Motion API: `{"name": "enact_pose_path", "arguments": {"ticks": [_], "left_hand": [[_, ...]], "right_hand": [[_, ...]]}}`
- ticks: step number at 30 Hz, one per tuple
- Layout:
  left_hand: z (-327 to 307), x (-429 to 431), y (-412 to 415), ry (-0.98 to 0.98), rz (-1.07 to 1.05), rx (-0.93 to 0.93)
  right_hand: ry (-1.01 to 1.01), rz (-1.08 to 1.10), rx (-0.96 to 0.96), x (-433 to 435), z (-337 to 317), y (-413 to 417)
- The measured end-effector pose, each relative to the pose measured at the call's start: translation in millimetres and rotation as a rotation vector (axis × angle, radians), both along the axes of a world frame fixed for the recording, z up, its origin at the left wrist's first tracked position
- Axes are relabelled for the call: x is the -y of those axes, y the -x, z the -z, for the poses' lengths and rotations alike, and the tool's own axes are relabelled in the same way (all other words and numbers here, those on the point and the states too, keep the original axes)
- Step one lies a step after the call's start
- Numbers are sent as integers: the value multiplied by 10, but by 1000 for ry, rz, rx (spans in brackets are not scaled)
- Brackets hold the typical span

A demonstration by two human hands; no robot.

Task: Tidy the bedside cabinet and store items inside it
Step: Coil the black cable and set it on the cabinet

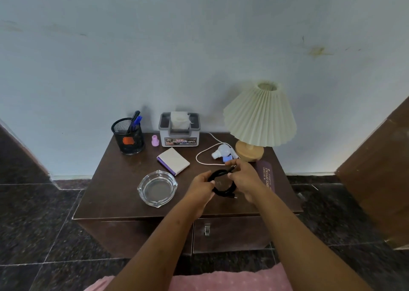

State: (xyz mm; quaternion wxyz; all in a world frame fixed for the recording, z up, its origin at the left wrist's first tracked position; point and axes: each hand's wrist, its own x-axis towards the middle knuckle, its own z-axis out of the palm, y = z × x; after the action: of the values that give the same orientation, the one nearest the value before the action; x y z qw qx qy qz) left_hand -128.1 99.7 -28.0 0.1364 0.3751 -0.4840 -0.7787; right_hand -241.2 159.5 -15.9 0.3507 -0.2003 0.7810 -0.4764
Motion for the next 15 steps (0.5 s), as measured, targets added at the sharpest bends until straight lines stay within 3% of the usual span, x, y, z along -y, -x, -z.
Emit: {"name": "enact_pose_path", "arguments": {"ticks": [6,15], "left_hand": [[234,63,110,63,39,83],[305,107,167,154,76,158]], "right_hand": [[-177,-94,-34,108,224,92],[-157,-204,-182,136,355,68]]}}
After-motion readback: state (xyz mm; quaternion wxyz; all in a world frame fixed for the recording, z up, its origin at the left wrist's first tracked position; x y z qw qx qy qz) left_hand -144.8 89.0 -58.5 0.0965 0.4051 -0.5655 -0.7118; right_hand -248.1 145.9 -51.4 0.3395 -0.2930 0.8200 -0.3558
